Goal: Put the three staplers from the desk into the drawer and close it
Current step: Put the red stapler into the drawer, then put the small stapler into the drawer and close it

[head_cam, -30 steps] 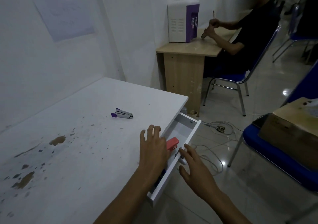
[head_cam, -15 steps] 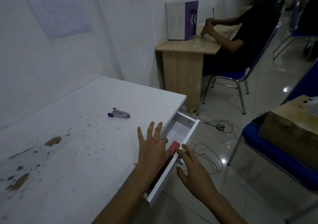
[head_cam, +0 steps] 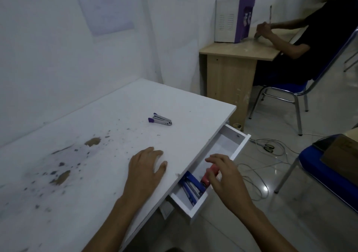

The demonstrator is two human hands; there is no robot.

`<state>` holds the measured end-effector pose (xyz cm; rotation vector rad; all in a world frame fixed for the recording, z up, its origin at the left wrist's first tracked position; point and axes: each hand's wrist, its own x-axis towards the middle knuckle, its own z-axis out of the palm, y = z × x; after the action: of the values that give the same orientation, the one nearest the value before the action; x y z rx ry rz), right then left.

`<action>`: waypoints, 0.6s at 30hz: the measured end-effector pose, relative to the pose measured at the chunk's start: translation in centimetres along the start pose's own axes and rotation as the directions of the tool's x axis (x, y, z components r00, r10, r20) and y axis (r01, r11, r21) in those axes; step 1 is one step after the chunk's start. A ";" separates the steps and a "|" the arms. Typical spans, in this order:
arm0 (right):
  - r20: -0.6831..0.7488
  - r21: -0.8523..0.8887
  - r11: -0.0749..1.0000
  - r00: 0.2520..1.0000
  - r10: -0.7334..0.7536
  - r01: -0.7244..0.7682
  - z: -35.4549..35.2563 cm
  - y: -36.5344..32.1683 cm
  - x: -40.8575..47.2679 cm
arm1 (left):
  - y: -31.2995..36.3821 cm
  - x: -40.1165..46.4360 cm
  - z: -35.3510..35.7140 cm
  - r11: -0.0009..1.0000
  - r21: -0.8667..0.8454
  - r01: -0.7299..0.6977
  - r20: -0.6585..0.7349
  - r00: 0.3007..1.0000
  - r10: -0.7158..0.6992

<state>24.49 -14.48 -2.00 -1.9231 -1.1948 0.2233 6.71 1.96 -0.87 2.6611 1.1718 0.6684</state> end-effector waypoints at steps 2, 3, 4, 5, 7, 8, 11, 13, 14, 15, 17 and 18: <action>0.036 0.021 0.999 0.998 -0.048 0.047 1.0 -1.6 0.9 | 0.2 -0.2 -0.1 1.000 -0.026 0.001 -0.020 1.000 -0.002; 0.046 0.027 0.997 0.996 -0.074 0.073 1.4 -2.3 1.4 | 0.3 -0.2 -0.2 0.999 -0.036 0.010 -0.026 1.000 -0.011; 0.051 0.038 0.994 0.994 -0.099 0.098 1.9 -3.0 2.0 | 0.4 -0.2 -0.2 0.999 -0.038 0.018 -0.031 0.999 -0.019; 0.057 0.052 0.992 0.991 -0.117 0.114 2.2 -3.6 2.7 | 0.5 -0.2 -0.2 0.999 -0.038 0.021 -0.034 0.999 -0.023; 0.067 0.063 0.988 0.987 -0.144 0.140 3.0 -4.9 4.6 | 0.3 -0.2 -0.1 0.999 -0.042 0.025 -0.032 0.999 -0.026; 0.065 0.056 0.986 0.985 -0.158 0.154 3.4 -5.3 5.8 | 0.2 -0.1 -0.2 0.999 -0.044 0.028 -0.031 0.999 -0.029; 0.085 0.037 0.985 0.982 -0.170 0.167 5.1 -6.8 9.9 | -0.2 0.1 0.0 0.998 -0.045 0.036 -0.041 0.998 -0.038; 0.092 0.008 0.991 0.987 -0.132 0.131 6.1 -7.0 12.7 | 0.1 0.3 0.1 0.998 -0.045 0.041 -0.042 0.998 -0.043; 0.099 -0.012 0.995 0.990 -0.102 0.104 6.7 -7.0 14.0 | 0.1 0.3 0.3 0.998 -0.044 0.043 -0.043 0.998 -0.045; 0.112 -0.041 0.996 0.991 -0.073 0.078 7.6 -7.1 15.2 | -0.1 0.3 0.4 0.998 -0.042 0.048 -0.046 0.998 -0.050; 0.119 -0.113 0.993 0.993 -0.014 0.027 8.6 -6.8 17.0 | -0.1 0.3 0.6 0.998 -0.035 0.055 -0.056 0.997 -0.057; 0.111 -0.150 0.989 0.994 0.003 0.013 9.2 -6.7 17.7 | -0.2 0.3 0.6 0.998 -0.032 0.062 -0.058 0.996 -0.064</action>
<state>24.54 6.18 1.72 -2.0603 -1.3221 0.2467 7.08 2.31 -1.38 2.5850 1.2446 0.7519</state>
